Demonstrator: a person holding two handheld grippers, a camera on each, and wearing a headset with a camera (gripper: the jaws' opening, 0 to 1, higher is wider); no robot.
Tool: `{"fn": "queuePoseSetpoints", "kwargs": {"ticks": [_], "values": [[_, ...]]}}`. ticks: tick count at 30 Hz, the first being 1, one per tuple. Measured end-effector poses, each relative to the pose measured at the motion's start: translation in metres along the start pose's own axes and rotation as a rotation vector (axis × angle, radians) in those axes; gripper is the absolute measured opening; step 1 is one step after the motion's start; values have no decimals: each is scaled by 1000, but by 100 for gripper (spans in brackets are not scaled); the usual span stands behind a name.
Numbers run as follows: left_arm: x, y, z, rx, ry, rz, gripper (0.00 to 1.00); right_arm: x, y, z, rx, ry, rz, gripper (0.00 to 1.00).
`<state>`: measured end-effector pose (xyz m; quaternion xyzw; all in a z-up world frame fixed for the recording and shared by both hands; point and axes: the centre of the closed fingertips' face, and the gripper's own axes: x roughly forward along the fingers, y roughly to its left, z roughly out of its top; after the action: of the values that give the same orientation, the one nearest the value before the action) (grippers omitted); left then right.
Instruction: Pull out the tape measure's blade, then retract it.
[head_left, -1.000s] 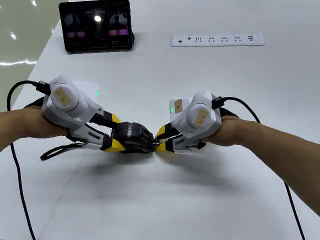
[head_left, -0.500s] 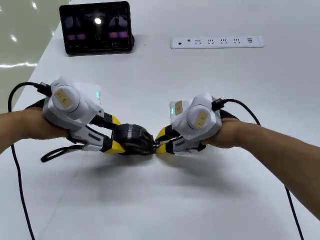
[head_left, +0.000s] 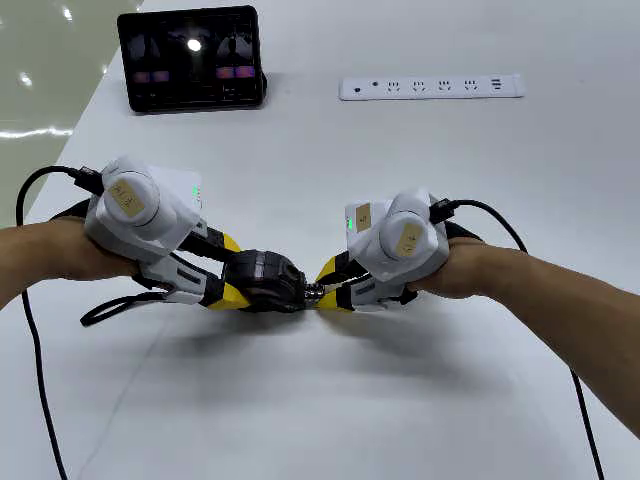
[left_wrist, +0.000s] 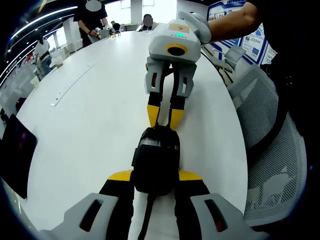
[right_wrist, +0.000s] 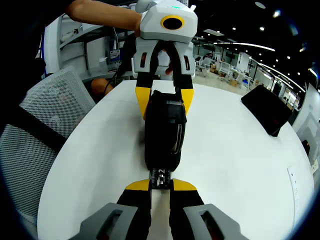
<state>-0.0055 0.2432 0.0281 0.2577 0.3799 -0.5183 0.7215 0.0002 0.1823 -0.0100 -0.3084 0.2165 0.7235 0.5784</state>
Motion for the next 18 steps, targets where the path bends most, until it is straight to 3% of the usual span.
{"fn": "queuePoseSetpoints", "kwargs": {"ticks": [18], "values": [[-1, 0, 1, -1, 0, -2, 25, -19, 1, -15, -6, 14, -10, 10]]}}
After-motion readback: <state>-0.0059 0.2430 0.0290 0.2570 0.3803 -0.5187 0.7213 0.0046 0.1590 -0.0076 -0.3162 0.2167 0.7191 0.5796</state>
